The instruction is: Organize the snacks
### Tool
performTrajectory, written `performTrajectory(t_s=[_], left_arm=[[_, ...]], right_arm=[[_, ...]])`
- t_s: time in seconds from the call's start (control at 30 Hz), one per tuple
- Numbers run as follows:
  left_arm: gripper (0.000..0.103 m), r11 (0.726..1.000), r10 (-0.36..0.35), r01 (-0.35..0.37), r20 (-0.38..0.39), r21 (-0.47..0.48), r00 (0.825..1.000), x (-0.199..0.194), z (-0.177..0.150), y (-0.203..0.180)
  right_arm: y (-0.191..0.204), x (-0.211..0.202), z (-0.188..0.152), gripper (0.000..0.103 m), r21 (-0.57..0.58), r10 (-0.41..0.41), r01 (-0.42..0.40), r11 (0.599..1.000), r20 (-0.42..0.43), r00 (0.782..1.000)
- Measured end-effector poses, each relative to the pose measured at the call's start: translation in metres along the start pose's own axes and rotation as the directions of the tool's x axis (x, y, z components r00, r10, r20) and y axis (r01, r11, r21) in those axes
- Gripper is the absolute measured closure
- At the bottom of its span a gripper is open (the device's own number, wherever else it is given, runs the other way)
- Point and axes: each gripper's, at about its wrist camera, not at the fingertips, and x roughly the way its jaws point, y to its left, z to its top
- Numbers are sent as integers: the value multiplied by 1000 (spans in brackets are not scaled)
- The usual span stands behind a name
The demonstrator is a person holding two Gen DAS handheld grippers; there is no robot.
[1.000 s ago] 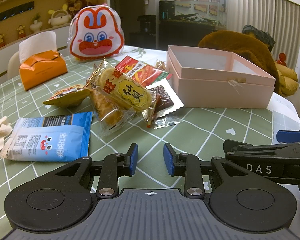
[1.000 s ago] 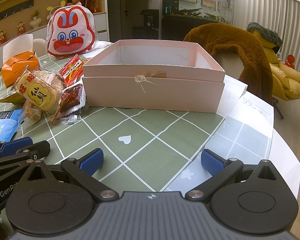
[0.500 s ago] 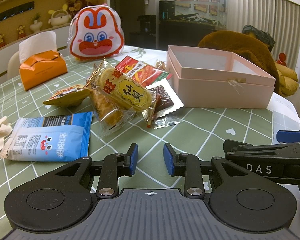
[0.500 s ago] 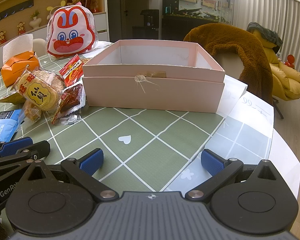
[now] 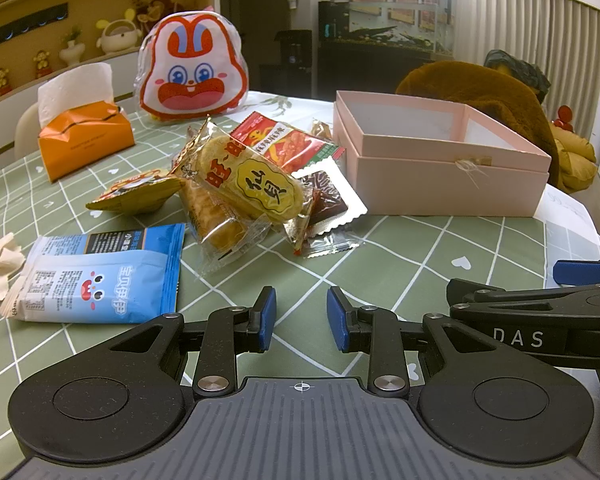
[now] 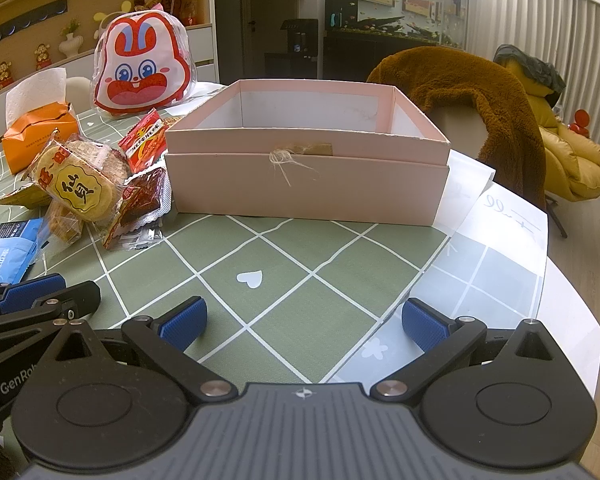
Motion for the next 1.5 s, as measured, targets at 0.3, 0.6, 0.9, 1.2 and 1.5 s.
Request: performTrajectory(t_s=[0.3,0.6,0.9,1.2,1.5], left_arm=[[70,1000,0,0,0,0,1000,0,0,0],[70,1000,1,-1,0,1,1000,0,0,-1],[70,1000,5,-5,1,5,1000,0,0,0],[70,997,-14,12,-21,-70,1000,-5,0,8],[70,935,-168,119,-123,-333,978,-11,76,62]], right_arm=[[0,0,0,0,0,0,0,1000,0,1000],[0,0,0,0,0,0,0,1000,0,1000],[-1,0,0,0,0,0,0,1000,0,1000],[-6,1,18,0,-34,46,-52,998,-156,987],[-6,7,31,0,-95,80,-111,989,-284,956]])
